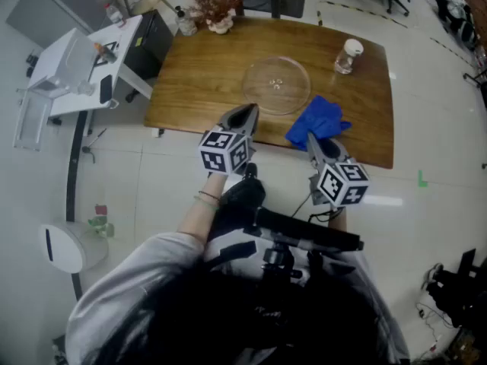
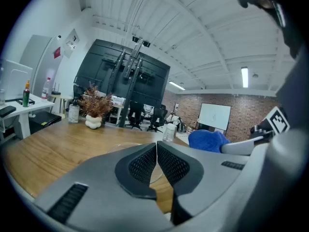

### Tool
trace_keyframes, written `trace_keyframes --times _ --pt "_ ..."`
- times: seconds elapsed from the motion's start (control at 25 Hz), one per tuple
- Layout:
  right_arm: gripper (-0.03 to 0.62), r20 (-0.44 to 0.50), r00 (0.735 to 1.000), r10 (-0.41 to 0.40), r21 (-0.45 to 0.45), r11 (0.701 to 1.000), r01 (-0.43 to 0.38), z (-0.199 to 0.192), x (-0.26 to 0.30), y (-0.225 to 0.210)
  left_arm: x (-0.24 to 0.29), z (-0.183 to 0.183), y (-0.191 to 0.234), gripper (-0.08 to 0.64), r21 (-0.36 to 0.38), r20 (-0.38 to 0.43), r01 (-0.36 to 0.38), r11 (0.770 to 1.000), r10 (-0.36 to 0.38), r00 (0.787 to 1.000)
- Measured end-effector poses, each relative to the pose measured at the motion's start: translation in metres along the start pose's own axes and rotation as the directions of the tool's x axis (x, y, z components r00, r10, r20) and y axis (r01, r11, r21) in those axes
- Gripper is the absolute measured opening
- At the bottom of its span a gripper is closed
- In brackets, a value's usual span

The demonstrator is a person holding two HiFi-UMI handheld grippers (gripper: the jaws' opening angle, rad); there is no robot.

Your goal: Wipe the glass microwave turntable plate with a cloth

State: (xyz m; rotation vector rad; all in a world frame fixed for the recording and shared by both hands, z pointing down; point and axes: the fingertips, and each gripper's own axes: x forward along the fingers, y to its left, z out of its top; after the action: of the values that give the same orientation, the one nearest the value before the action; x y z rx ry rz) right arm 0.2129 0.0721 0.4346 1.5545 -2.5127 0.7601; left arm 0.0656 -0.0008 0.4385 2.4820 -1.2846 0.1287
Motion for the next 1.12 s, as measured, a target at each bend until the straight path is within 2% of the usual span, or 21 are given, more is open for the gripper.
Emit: trace_keyframes --times 0.16,0.24,0.56,0.72,0.92,0.96,1.0,1.12 --pt "0.084 -0.040 0.999 0.002 -0.038 0.999 -0.003 0.009 0.045 0.009 0.016 -0.007 0.059 0.018 -0.116 -0.049 -0.048 0.992 0.043 0.998" --pt "0.084 -0.057 0.998 -0.001 -0.047 0.999 -0.001 0.015 0.065 0.013 0.025 -0.011 0.081 0.018 -0.144 -0.081 -0.059 0.988 0.048 0.996" --pt "0.084 -0.127 0.991 -0.044 -0.064 0.997 0.036 0.021 0.128 0.014 0.075 -0.051 0.127 0.018 -0.063 -0.260 -0.002 0.998 -0.014 0.966" --pt "0.084 -0.160 0.985 -0.072 -0.060 0.996 0.063 0.022 0.148 0.011 0.097 -0.067 0.142 0.018 -0.097 -0.309 0.012 0.995 -0.042 0.950" --pt "0.084 -0.188 0.975 -0.122 -0.032 0.992 0.119 0.020 0.165 0.003 0.114 -0.089 0.173 0.018 -0.124 -0.419 -0.042 0.991 -0.014 0.908" --pt "0.084 -0.188 0.973 -0.130 -0.024 0.992 0.128 0.020 0.169 0.001 0.116 -0.094 0.179 0.033 -0.142 -0.443 -0.054 0.988 -0.015 0.896" --pt "0.084 -0.188 0.973 -0.137 -0.018 0.991 0.136 0.021 0.172 0.000 0.118 -0.098 0.183 0.092 -0.167 -0.469 -0.062 0.984 -0.024 0.883" --pt "0.084 -0.188 0.970 -0.153 -0.010 0.988 0.153 0.025 0.183 -0.004 0.123 -0.105 0.188 0.110 -0.223 -0.528 -0.061 0.973 -0.068 0.847"
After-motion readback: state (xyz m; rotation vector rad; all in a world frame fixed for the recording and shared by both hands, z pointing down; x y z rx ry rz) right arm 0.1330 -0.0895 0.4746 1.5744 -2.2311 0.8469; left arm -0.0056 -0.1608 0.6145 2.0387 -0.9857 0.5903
